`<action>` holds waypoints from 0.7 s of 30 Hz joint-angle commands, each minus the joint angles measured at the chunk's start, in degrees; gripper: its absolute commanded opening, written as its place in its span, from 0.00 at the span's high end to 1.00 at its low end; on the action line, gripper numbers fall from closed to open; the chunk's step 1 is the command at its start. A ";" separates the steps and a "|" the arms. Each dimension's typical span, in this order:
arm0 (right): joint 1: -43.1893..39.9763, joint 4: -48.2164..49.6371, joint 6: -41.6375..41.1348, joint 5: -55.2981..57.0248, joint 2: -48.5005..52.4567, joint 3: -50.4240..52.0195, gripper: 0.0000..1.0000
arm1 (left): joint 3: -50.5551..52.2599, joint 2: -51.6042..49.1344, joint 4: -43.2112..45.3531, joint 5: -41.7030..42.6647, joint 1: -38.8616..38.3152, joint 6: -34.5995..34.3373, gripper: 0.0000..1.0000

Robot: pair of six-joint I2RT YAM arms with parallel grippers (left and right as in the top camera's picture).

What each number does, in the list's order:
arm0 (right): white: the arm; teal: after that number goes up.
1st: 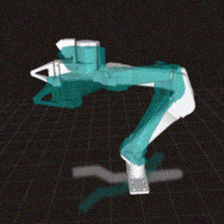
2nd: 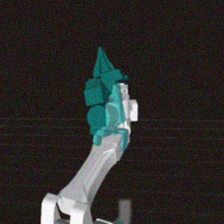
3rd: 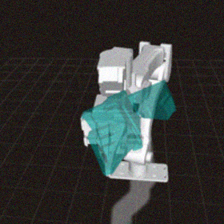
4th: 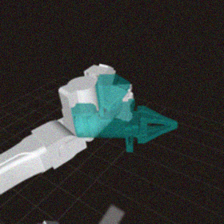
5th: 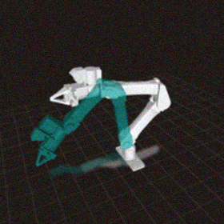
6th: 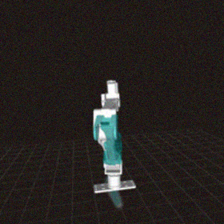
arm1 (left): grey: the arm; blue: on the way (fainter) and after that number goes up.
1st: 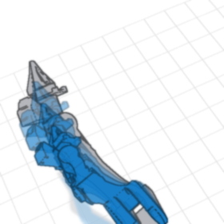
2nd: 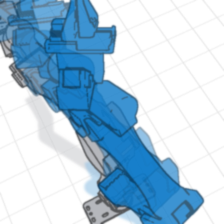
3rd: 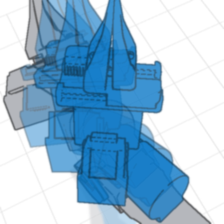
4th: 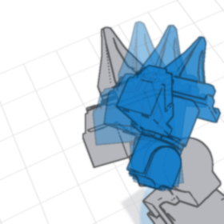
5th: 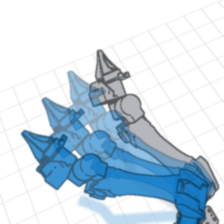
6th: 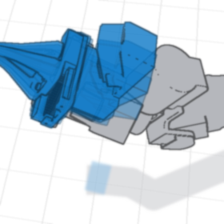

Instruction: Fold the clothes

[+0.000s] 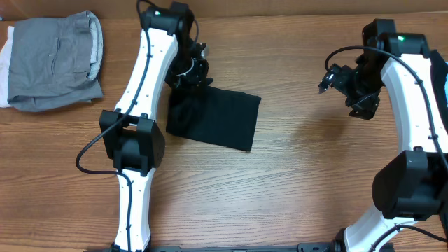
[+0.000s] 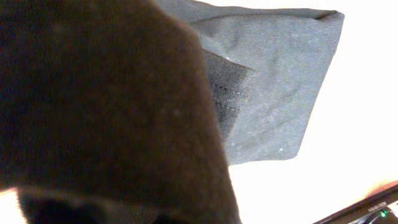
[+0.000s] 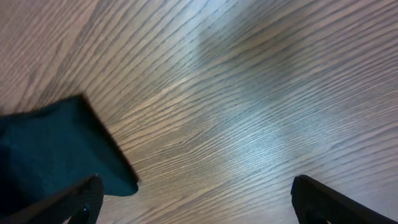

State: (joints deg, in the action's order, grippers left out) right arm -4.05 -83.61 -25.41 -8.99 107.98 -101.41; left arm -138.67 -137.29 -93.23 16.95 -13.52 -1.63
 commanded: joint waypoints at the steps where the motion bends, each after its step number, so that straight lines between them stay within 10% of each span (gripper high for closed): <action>1: 1.31 1.29 0.35 -0.07 -0.83 2.43 0.00 | -3.85 -0.15 -1.25 1.07 -0.24 -1.22 0.96; 16: 6.86 14.49 0.15 -6.08 -0.79 13.14 0.00 | -9.14 0.15 -3.58 5.79 -4.07 -1.16 0.96; 21: 10.38 24.28 -0.11 -13.44 -0.50 21.31 0.35 | -9.14 0.15 -2.95 3.78 -7.39 -1.16 0.96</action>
State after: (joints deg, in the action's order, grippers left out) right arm 4.32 -61.91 -25.39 -16.36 107.98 -83.81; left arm -146.50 -137.29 -96.49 20.36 -18.79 -1.83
